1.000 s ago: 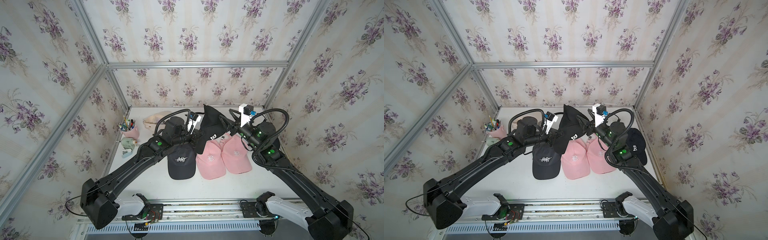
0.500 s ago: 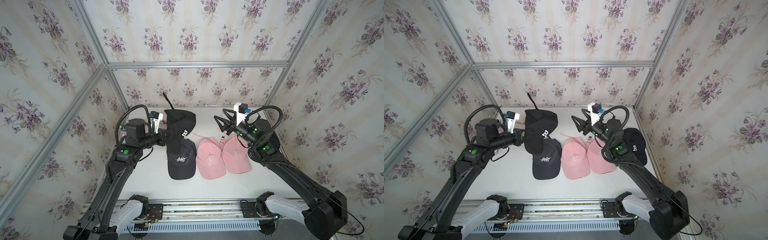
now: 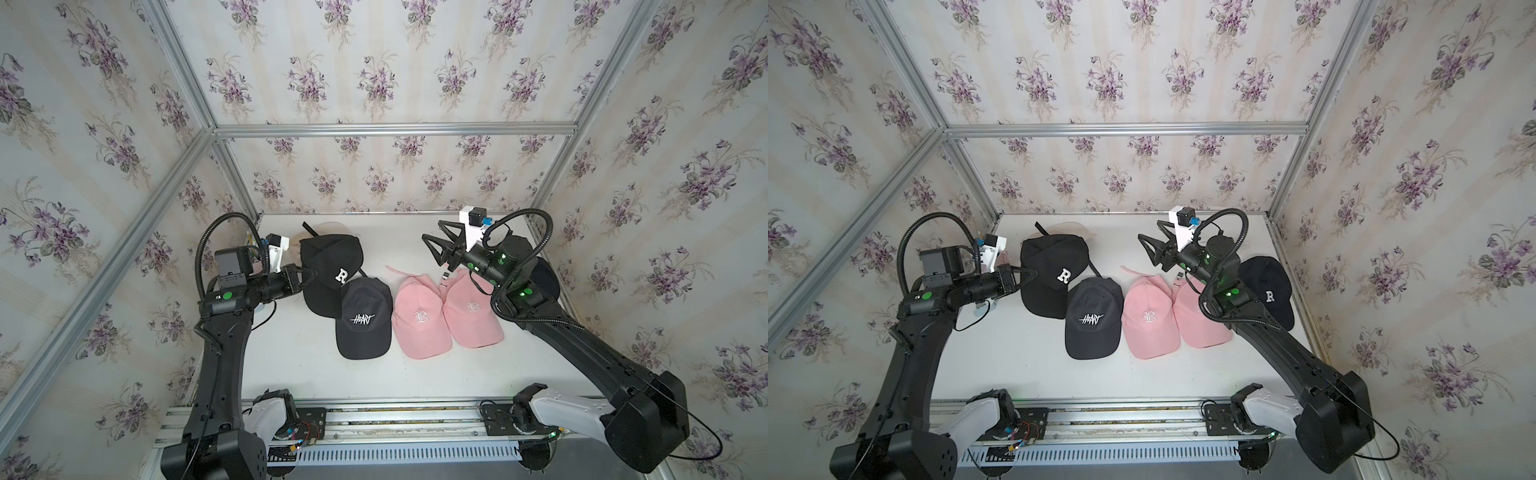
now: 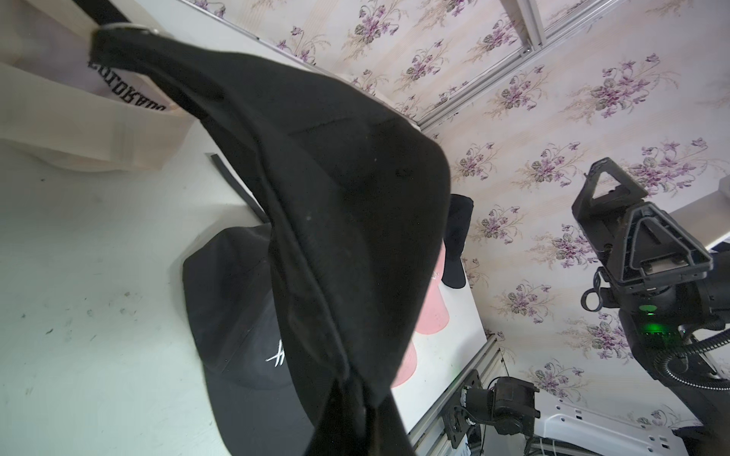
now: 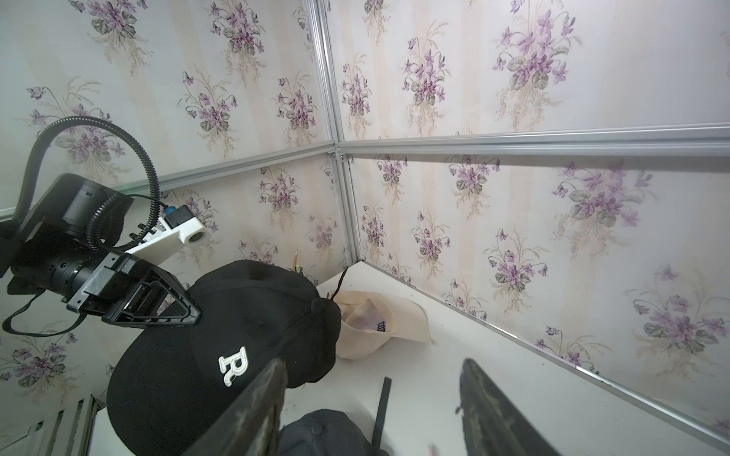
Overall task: Open the adjustable buckle of the baseball cap
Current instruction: Place the baseball cap at the center of the board.
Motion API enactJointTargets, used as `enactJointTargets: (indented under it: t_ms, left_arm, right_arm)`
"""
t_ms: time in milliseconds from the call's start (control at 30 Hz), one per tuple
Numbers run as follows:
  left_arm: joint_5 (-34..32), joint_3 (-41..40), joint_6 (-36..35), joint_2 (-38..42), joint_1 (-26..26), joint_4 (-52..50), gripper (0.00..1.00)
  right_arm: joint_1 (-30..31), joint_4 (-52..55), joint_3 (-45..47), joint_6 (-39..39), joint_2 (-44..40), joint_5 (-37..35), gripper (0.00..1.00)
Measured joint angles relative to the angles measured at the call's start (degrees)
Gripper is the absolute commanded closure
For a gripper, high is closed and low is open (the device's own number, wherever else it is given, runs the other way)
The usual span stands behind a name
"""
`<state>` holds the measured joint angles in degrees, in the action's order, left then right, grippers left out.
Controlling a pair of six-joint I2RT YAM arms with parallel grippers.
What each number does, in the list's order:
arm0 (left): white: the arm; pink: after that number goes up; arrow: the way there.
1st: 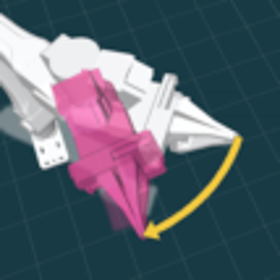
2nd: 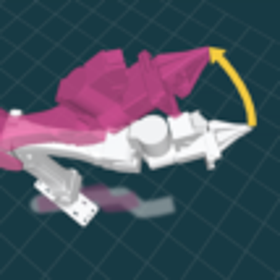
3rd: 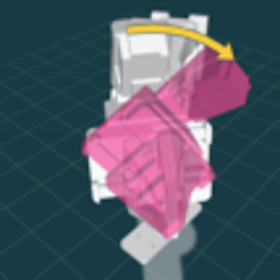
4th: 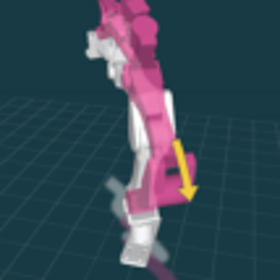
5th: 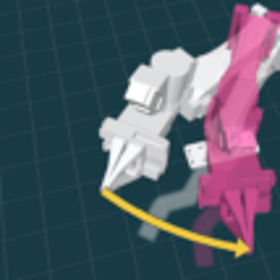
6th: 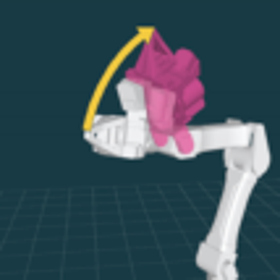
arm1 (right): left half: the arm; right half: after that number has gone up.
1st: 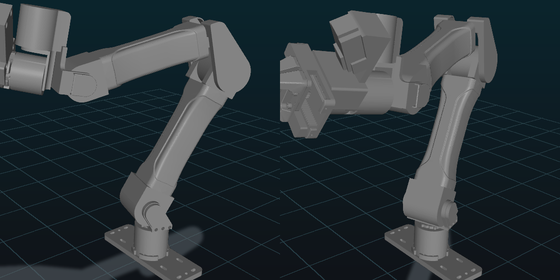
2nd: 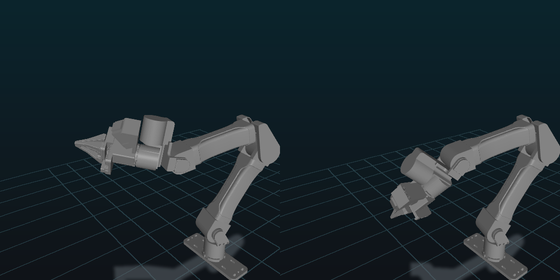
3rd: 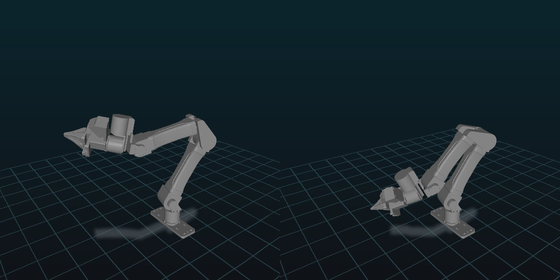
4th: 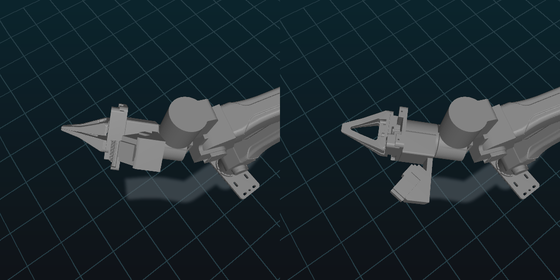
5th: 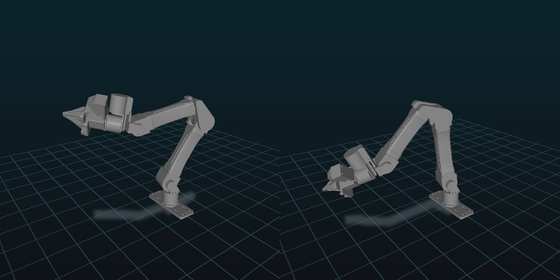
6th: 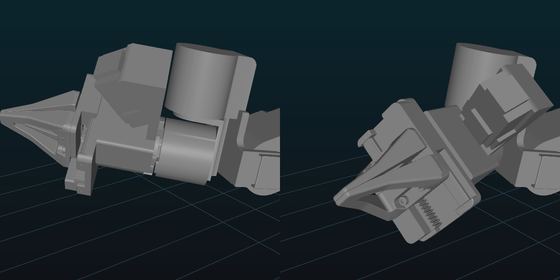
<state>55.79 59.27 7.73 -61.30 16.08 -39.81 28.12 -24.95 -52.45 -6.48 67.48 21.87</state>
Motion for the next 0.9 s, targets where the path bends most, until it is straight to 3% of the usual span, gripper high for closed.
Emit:
enactJointTargets:
  t_ms: [300,767,900]
  left_arm:
    - [-2.29,1.31,-6.21,-4.7,2.86,-4.87,1.0]
    - [-3.54,-4.98,-10.12,-12.17,3.26,-0.24,1.0]
    - [-4.9,-5.01,-11.41,-14.25,3.3,-0.28,0.96]
  right_arm:
    - [0.0,1.75,-0.22,0.72,0.85,-0.22,0.3]
    - [0.0,1.57,0.35,3.93,3.63,0.9,0.3]
    - [-0.02,0.74,1.84,4.61,3.72,0.92,0.29]
